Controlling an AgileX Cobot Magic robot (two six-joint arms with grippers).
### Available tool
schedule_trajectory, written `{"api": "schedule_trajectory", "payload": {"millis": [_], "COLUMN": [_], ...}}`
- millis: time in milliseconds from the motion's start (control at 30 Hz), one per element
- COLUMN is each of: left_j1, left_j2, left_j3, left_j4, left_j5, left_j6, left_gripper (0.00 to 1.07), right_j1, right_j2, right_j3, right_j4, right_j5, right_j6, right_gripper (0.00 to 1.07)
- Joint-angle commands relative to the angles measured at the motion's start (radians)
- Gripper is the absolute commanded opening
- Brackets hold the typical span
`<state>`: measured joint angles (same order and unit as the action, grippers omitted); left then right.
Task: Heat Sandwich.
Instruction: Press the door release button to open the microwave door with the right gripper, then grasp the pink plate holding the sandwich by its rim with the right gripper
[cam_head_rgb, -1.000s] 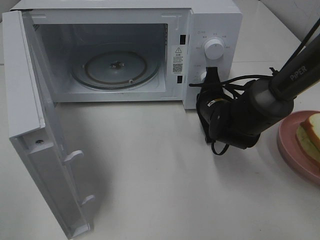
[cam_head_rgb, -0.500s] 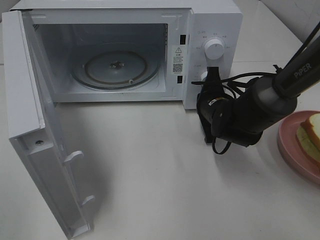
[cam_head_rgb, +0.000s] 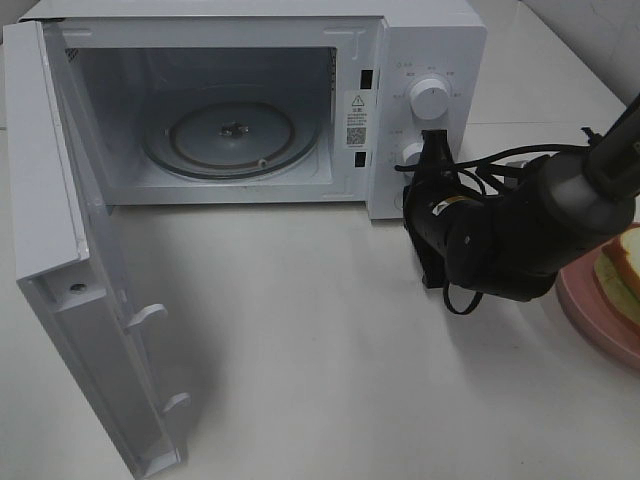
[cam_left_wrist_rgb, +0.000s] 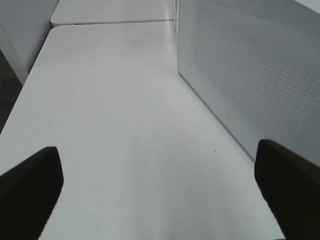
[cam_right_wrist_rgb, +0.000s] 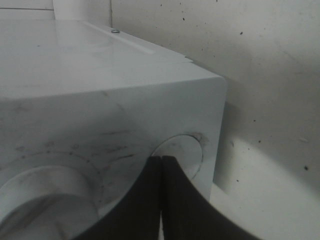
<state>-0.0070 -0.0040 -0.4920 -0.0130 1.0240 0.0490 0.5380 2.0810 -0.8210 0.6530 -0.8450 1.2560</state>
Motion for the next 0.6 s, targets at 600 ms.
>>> {"api": "schedule_trajectory", "payload": {"millis": [600], "left_j1": [-0.002], "left_j2": [-0.028], "left_j3": [0.001], "left_j4": [0.000], "left_j5": [0.003], "left_j6": [-0.002], "left_gripper": [1.06], "right_j1": [-0.003], "right_j2": [-0.310], "right_j3": [0.140], "right_j4": [-0.018], "right_j5": [0.493], "right_j6": [-0.538], "right_gripper": [0.02]}}
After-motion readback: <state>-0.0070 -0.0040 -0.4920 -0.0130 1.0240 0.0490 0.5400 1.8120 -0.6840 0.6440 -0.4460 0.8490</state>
